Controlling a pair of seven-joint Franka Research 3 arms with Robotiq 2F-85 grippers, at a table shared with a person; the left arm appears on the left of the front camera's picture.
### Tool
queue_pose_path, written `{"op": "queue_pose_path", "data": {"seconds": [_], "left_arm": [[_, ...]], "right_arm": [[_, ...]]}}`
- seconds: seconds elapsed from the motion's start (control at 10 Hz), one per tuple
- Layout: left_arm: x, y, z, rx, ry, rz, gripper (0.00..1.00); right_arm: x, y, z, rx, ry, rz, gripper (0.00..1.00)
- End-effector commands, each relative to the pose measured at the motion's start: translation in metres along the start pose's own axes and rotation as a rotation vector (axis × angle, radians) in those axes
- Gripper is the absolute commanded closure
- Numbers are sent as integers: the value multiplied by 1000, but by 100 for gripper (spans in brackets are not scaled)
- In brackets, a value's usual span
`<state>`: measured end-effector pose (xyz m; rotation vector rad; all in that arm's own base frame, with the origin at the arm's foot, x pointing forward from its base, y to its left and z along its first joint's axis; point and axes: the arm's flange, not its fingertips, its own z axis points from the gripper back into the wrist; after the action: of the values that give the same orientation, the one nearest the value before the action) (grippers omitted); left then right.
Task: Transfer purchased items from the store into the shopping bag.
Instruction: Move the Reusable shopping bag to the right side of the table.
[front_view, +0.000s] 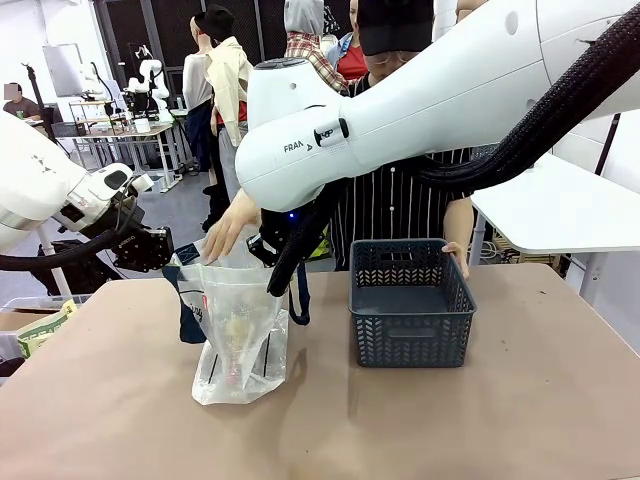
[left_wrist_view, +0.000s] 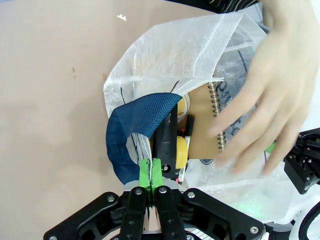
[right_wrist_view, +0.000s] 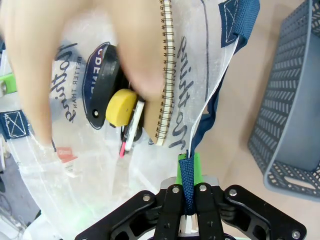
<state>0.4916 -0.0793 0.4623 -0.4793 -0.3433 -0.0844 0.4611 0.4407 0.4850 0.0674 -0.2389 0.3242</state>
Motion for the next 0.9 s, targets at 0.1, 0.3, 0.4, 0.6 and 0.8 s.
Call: {"op": "queue_pose_path", "data": {"seconds": [0.1,0.3,0.4,0.6,0.8], "left_arm": [[-1,0,1,3,-8,5,100],[-5,-9,0,-83,-9,2,100],[-8,-15,2,-170,-36,20,100],[-12,-17,3,-264,-42,35,100],[-15,-17,-1,-299,-19,64,91]], "right_arm": [[-2,-1,-1,-3,2,2,100],[3,10,2,12,-18,8,100],[6,19,3,30,-33,28,100],[7,32,7,71,-51,67,100],[9,40,8,85,-58,94,100]]}}
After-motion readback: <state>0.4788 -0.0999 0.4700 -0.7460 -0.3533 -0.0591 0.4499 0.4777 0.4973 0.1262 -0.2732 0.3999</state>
